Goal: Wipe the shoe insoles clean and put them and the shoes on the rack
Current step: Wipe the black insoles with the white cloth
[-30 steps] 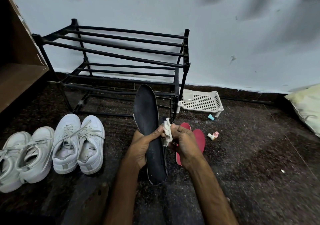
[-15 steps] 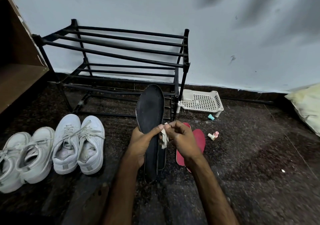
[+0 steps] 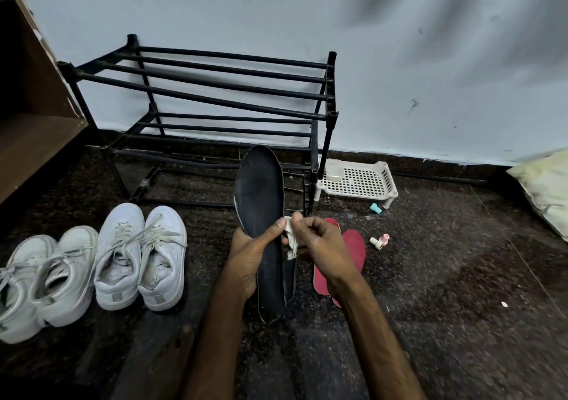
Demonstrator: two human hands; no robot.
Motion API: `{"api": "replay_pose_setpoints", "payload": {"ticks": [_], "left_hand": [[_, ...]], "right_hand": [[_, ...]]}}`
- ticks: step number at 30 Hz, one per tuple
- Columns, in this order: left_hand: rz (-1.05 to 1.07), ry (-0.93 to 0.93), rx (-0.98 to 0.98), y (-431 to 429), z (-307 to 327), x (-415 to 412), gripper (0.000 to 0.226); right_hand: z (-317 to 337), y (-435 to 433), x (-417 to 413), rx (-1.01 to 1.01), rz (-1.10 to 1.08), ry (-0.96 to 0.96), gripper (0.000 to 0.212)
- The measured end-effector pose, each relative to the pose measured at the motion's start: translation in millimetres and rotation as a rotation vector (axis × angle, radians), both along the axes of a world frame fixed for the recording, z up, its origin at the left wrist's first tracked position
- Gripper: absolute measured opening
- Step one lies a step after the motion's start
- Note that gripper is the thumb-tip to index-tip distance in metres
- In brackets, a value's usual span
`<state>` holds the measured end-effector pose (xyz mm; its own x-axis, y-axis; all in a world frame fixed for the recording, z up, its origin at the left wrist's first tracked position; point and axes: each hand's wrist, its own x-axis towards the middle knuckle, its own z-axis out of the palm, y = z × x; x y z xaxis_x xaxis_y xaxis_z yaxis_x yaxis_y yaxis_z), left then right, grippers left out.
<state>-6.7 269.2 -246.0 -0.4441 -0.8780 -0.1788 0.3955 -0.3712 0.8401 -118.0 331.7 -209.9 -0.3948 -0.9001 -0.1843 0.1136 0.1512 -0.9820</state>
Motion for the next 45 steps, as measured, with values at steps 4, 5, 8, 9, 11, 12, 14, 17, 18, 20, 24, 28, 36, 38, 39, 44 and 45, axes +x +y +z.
{"api": "replay_pose_setpoints", "payload": {"ticks": [4, 5, 8, 9, 11, 12, 14, 17, 18, 20, 24, 28, 36, 38, 39, 44, 45], "left_hand": [[-0.021, 0.026, -0.002, -1.1, -2.4, 2.8, 0.009], [-0.031, 0.054, 0.023, -1.2, -3.5, 3.5, 0.008], [-0.038, 0.183, 0.085, -0.5, -5.2, 5.6, 0.004], [-0.043, 0.216, 0.090, -0.5, -5.7, 6.5, 0.008], [-0.065, 0.252, 0.102, 0.7, -4.9, 7.7, 0.017], [-0.060, 0.266, 0.116, 1.1, -4.3, 8.4, 0.018], [-0.027, 0.284, 0.150, -3.0, -10.0, 9.4, 0.005], [0.002, 0.312, 0.239, -13.0, -26.7, 10.7, 0.051], [0.016, 0.301, 0.253, -13.9, -29.3, 10.0, 0.061], [0.052, 0.254, 0.253, -12.1, -29.7, 7.3, 0.059], [0.096, 0.114, 0.260, -7.5, -20.8, 1.8, 0.039], [-0.016, -0.045, 0.127, -4.5, -7.0, -4.3, 0.048], [-0.085, -0.122, 0.047, -6.7, -4.2, 0.2, 0.050], [-0.098, -0.154, 0.007, -6.8, -5.4, 1.8, 0.052], [-0.102, -0.159, -0.008, -7.1, -6.1, 2.9, 0.054], [-0.176, -0.123, -0.072, -6.3, -5.7, 5.5, 0.064], [-0.178, -0.116, -0.080, -6.3, -5.3, 5.8, 0.064]], "right_hand": [[3.0, 2.1, -3.1, -0.012, -0.039, -0.045, 0.019], [3.4, 2.8, -5.2, 0.002, -0.063, -0.089, 0.015], [1.4, 3.2, -14.2, 0.069, -0.131, -0.146, 0.014], [0.5, 3.0, -16.1, 0.079, -0.148, -0.168, 0.013], [-0.2, 3.5, -17.3, 0.075, -0.176, -0.203, 0.014], [-0.1, 4.2, -17.3, 0.067, -0.191, -0.196, 0.016], [-0.5, 4.7, -17.9, 0.038, -0.217, -0.151, 0.018], [-0.6, 4.9, -18.4, -0.010, -0.240, -0.198, 0.014], [-0.2, 4.9, -18.6, -0.019, -0.237, -0.227, 0.011], [-0.1, 5.4, -19.1, -0.038, -0.207, -0.224, 0.006], [-0.7, 4.2, -19.2, -0.068, -0.118, -0.067, 0.006], [1.6, 3.5, -16.0, -0.063, -0.045, -0.073, 0.009], [-2.0, -4.2, -14.4, 0.034, -0.317, -0.315, 0.023], [-4.3, -6.7, -15.7, 0.032, -0.394, -0.312, 0.023], [-6.3, -8.1, -16.3, 0.024, -0.426, -0.288, 0.022], [-19.3, -13.7, -15.9, -0.006, -0.468, -0.217, 0.024], [-19.7, -12.8, -16.1, 0.000, -0.452, -0.246, 0.023]]}}
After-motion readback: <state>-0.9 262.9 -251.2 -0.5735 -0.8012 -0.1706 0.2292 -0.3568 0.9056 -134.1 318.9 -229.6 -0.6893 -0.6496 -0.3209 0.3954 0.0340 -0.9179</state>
